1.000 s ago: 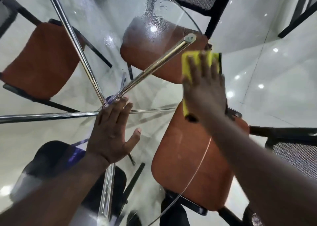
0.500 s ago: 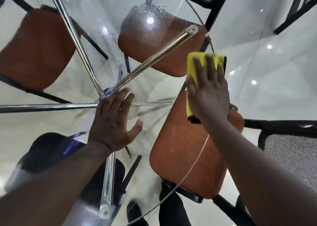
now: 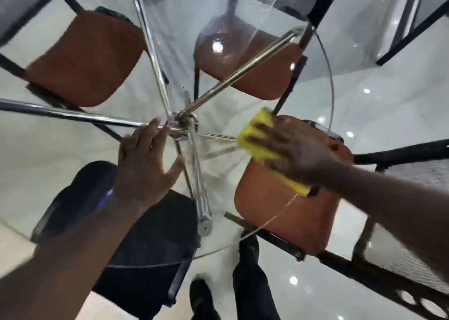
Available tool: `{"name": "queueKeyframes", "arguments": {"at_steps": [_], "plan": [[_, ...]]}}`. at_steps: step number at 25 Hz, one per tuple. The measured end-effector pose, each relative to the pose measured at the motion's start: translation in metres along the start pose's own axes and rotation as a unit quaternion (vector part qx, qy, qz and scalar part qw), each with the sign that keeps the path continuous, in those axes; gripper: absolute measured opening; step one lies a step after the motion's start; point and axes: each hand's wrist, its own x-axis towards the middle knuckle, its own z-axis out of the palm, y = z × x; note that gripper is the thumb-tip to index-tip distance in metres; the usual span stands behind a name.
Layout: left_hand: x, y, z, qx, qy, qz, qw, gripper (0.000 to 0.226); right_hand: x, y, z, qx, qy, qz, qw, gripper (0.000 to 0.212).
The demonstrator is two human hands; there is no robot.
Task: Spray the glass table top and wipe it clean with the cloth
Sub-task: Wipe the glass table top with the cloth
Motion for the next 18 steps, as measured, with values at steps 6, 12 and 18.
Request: {"name": "queueKeyframes", "arguments": {"at_steps": [6, 12, 18], "plan": [[-0.113, -0.064, -0.014, 0.025, -0.073, -0.084, 0.993, 0.089, 0.096, -0.127, 0.01, 0.093, 0.031, 0.274, 0.957, 0.07], [-0.152, -0.106, -0.017, 0.048, -0.073, -0.075, 0.993, 0.096, 0.083, -0.164, 0.011, 0.067, 0.053, 0.001, 0.996, 0.062], [-0.151, -0.109, -0.014, 0.058, -0.059, -0.074, 0.994, 0.102, 0.243, -0.155, 0.014, 0.066, 0.076, 0.267, 0.959, 0.069]]}}
